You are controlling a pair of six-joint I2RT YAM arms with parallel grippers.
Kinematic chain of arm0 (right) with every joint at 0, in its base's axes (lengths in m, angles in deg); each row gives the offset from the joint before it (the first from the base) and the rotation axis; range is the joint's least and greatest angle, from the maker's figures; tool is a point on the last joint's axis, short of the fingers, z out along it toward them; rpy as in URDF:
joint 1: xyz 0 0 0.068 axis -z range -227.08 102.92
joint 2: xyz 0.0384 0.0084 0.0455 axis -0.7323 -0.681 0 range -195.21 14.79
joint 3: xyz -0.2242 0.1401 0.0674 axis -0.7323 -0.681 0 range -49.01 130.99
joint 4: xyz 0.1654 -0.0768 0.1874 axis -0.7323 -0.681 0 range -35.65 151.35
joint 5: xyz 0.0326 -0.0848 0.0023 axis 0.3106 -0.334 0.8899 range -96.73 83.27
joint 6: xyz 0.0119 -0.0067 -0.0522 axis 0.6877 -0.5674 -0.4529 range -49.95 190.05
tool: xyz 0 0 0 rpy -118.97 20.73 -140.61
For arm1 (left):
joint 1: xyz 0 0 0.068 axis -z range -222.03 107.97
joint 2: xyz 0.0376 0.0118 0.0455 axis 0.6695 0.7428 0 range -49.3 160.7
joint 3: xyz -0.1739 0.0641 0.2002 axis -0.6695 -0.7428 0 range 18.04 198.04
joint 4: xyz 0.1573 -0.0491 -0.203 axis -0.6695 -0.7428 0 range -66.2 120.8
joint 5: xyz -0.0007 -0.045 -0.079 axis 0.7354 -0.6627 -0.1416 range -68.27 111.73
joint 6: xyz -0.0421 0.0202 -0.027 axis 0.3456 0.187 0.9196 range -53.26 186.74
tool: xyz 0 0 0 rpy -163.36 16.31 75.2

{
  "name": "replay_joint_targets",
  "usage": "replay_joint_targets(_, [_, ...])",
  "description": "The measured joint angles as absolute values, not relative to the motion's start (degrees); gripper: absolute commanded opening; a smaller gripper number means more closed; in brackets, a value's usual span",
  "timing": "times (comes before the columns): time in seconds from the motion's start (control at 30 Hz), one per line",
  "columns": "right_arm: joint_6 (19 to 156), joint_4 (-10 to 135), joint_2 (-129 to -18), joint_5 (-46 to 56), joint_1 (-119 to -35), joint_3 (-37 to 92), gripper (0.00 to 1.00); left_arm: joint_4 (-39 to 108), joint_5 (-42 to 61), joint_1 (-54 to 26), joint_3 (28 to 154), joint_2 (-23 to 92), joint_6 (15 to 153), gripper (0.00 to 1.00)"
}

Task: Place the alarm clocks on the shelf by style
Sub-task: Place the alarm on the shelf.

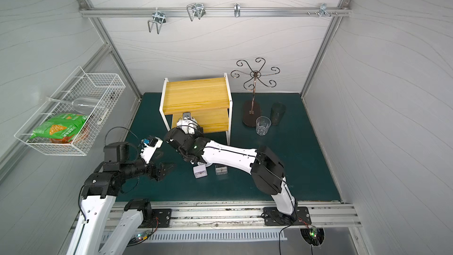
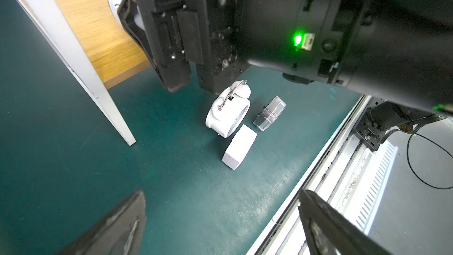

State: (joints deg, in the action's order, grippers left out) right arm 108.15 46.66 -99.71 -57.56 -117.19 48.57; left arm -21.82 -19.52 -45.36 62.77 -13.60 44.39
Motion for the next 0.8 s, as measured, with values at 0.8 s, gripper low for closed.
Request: replay_joint_targets(0.8, [113.1, 45.9, -103.0, -61.8, -117.3, 53.0, 0.51, -21.7, -19.2, -45.4, 62.4, -13.6, 44.6, 0.99])
